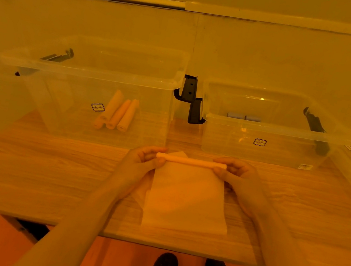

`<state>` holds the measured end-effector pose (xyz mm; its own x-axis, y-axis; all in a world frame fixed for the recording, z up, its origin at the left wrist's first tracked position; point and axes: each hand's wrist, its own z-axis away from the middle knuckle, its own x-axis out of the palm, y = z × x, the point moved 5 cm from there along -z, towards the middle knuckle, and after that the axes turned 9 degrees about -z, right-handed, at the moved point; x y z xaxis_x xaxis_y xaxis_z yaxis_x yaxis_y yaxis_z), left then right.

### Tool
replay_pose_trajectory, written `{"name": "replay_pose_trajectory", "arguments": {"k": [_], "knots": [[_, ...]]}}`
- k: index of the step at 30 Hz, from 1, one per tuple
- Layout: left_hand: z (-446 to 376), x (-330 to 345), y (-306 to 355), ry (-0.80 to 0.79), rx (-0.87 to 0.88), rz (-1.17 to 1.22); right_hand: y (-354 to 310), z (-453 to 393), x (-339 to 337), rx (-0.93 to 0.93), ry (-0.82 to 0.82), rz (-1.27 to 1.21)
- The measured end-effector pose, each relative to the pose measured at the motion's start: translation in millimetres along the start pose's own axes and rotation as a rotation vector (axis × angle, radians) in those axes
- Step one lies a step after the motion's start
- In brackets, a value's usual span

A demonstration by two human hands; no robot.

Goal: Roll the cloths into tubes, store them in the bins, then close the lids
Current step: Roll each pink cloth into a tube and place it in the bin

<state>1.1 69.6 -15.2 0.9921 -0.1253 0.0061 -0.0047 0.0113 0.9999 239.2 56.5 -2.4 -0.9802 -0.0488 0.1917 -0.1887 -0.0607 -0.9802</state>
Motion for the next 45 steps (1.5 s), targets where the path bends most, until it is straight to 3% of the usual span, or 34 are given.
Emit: {"name": "replay_pose_trajectory", "arguments": {"k": [7,14,26,31,35,45], "knots": [[3.5,-0.4,4.5,-0.016,0.051,-0.109,1.1,-0.2,0.3,-0.004,-0.018,-0.001],[3.1,2.7,3.8,-0.009,0.023,0.005,0.4,-1.1,-0.7,-0.014,0.001,0.038],[0.9,-2.6,1.0,0.05,0.044,-0.108,2.0,-1.5,-1.4,-0.006,-0.006,0.031],[4.4,0.2,6.2,0.002,0.063,-0.145,0.1,-0.7,-0.5,-0.029,-0.011,0.054],[3.8,3.1,6.4,0.002,0.056,-0.052,-0.8,-0.3,0.3,-0.016,0.0,0.032],[0.6,-0.3,1.5,0.017,0.027,-0.091,-1.0,0.7,1.0,0.002,0.016,0.008]]}}
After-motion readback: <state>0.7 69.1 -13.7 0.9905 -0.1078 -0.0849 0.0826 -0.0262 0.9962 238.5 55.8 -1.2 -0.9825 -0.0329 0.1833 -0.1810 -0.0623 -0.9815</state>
